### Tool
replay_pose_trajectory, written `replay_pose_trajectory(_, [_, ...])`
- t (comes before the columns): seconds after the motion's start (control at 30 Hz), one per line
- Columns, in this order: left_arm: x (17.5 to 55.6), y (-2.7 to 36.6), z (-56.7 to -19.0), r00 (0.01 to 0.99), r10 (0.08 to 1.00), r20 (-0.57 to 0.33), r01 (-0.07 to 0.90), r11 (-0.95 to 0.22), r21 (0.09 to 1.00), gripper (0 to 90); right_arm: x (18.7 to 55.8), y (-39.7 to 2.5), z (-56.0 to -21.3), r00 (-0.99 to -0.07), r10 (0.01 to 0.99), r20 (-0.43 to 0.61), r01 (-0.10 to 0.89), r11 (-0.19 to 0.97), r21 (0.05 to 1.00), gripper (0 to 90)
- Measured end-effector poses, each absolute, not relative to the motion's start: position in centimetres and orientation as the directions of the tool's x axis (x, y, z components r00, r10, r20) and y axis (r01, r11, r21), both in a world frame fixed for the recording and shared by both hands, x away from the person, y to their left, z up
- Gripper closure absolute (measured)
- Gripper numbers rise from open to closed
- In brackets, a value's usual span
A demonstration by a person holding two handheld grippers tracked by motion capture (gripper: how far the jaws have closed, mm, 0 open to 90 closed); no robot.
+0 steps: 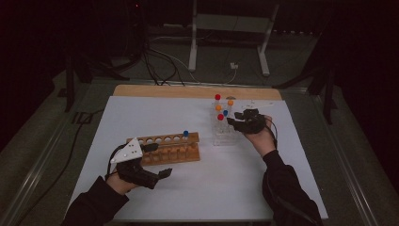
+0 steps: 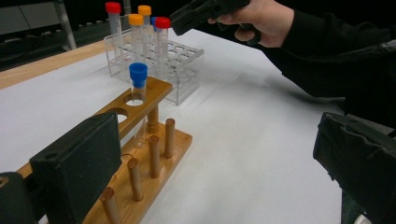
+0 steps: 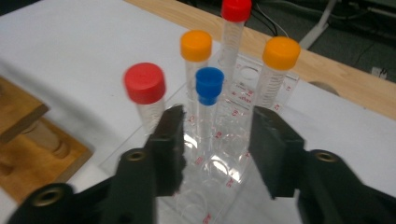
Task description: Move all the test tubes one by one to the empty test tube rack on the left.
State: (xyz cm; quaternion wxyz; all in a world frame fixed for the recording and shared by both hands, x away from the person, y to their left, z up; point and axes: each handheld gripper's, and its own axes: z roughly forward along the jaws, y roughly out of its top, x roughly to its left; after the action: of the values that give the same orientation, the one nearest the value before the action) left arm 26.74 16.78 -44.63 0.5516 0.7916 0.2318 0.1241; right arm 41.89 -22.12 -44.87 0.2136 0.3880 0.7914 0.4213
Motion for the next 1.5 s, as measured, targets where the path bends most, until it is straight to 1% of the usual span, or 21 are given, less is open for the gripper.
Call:
replay_pose_trajectory(0.1, [26.7,16.8,-44.6,0.863,0.502,-0.057,0.227,-0.286,0.931,2.0,42.6,-21.9,-45.2,-0.598,0.802,0.003,0.450,0.332,0.829,62.1])
replay_pose_trajectory(0.3, [26.7,17.0,-44.7,0.864,0.500,-0.060,0.229,-0.282,0.932,2.0,43.5,-21.3,-45.9,-0.604,0.796,0.030,0.472,0.327,0.819,66.3])
replay_pose_trajectory(0.33, [26.7,17.0,-44.7,0.864,0.500,-0.061,0.229,-0.283,0.931,2.0,43.7,-21.1,-46.2,-0.611,0.791,0.034,0.477,0.333,0.814,70.0])
replay_pose_trajectory(0.4, [26.7,17.0,-44.7,0.864,0.500,-0.062,0.230,-0.282,0.931,2.0,43.8,-21.0,-46.3,-0.613,0.789,0.038,0.479,0.333,0.812,70.6])
replay_pose_trajectory(0.5, [26.8,17.0,-44.7,0.863,0.501,-0.061,0.231,-0.284,0.931,2.0,44.0,-20.8,-46.6,-0.620,0.783,0.049,0.487,0.335,0.806,75.5])
replay_pose_trajectory(0.73, [26.8,17.1,-44.8,0.863,0.501,-0.064,0.233,-0.283,0.931,2.0,44.0,-20.7,-46.4,-0.621,0.783,0.037,0.488,0.349,0.800,76.6])
replay_pose_trajectory(0.9, [26.9,17.1,-44.8,0.863,0.501,-0.066,0.236,-0.284,0.929,2.0,43.7,-21.0,-45.5,-0.621,0.783,0.034,0.470,0.338,0.815,76.7])
replay_pose_trajectory(1.27, [26.9,17.0,-44.7,0.865,0.497,-0.075,0.242,-0.280,0.929,2.0,42.2,-21.8,-41.8,-0.629,0.777,-0.015,0.405,0.343,0.847,76.8])
replay_pose_trajectory(1.37, [26.9,17.1,-44.6,0.865,0.496,-0.074,0.241,-0.281,0.929,2.0,41.6,-22.0,-40.9,-0.619,0.784,-0.050,0.385,0.358,0.851,76.8])
replay_pose_trajectory(1.5, [26.8,17.0,-44.5,0.866,0.494,-0.074,0.239,-0.281,0.929,2.0,40.8,-22.7,-40.0,-0.618,0.785,-0.052,0.378,0.354,0.856,76.8])
